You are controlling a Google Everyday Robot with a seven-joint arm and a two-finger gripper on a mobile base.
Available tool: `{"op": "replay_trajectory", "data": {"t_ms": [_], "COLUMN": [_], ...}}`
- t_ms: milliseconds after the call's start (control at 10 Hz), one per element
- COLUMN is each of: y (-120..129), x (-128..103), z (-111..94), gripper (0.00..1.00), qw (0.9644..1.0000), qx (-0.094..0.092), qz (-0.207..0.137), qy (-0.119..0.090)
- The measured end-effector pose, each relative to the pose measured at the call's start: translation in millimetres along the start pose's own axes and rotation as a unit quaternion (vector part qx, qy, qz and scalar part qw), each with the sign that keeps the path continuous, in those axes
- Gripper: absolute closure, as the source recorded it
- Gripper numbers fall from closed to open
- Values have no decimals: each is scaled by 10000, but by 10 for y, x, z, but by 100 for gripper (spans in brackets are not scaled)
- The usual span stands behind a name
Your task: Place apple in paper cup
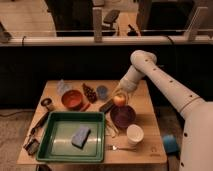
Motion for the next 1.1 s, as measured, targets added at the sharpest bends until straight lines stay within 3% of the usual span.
{"op": "replay_trajectory", "data": {"t_ms": [600, 1100], "y": [409, 847], "x": [-440, -766], "z": [43, 9], "gripper": [100, 100], "qw": [9980, 9951], "qx": [-421, -655], "qz": [-368, -578], "qy": [-279, -456]}}
